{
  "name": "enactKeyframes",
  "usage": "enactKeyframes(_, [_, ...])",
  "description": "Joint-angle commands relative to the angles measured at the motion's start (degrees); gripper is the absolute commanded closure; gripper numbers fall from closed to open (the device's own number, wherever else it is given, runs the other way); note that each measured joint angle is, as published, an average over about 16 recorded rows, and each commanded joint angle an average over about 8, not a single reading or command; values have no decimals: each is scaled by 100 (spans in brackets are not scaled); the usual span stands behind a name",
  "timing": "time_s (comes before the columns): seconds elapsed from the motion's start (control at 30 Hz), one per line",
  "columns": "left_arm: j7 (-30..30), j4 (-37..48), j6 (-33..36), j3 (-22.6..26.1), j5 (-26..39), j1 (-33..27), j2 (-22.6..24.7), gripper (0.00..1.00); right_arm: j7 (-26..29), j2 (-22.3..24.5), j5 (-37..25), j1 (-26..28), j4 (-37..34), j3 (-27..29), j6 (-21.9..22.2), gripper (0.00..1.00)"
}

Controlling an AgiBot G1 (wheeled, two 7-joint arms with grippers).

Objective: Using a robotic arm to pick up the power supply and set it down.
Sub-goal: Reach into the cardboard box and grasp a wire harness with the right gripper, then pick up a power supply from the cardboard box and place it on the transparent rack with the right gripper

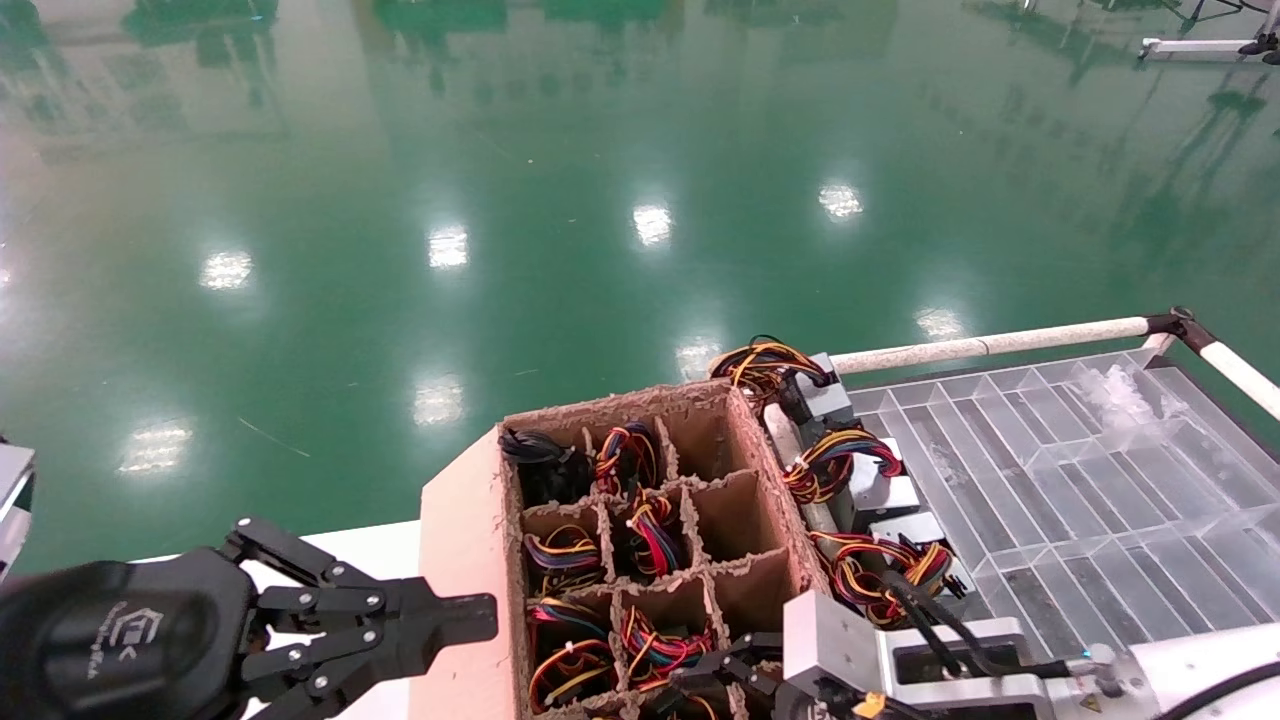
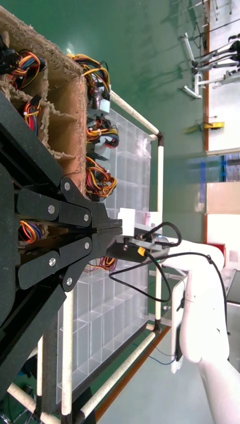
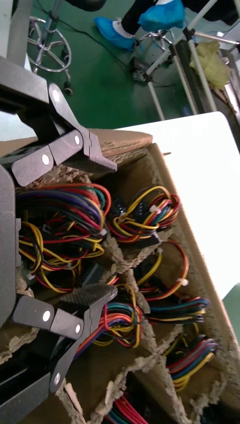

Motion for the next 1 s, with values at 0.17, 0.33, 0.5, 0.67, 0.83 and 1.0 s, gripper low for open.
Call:
enactKeyframes(0.17, [0, 0, 0, 1, 0, 0, 0, 51, -58, -123, -163, 113, -195, -91, -14, 100])
enactKeyframes(0.33, [1, 0, 0, 1, -1, 0, 0, 5, -73, -139, -237, 163, -274, -132, -45, 100])
enactKeyframes(0.5, [1, 0, -1, 2, -1, 0, -1, 0, -60, -92, -250, 170, -295, -141, -89, 100])
enactKeyframes(0.67, [1, 0, -1, 2, -1, -1, -1, 0, -15, -13, -204, 166, -241, -115, -131, 100])
enactKeyframes(0.83, [1, 0, -1, 3, -2, -1, -1, 0, 57, 115, -34, 162, -130, -24, -201, 100])
enactKeyframes(1.0, [2, 0, -1, 3, -2, -1, -1, 0, 135, 310, 250, 145, 18, 129, -302, 100])
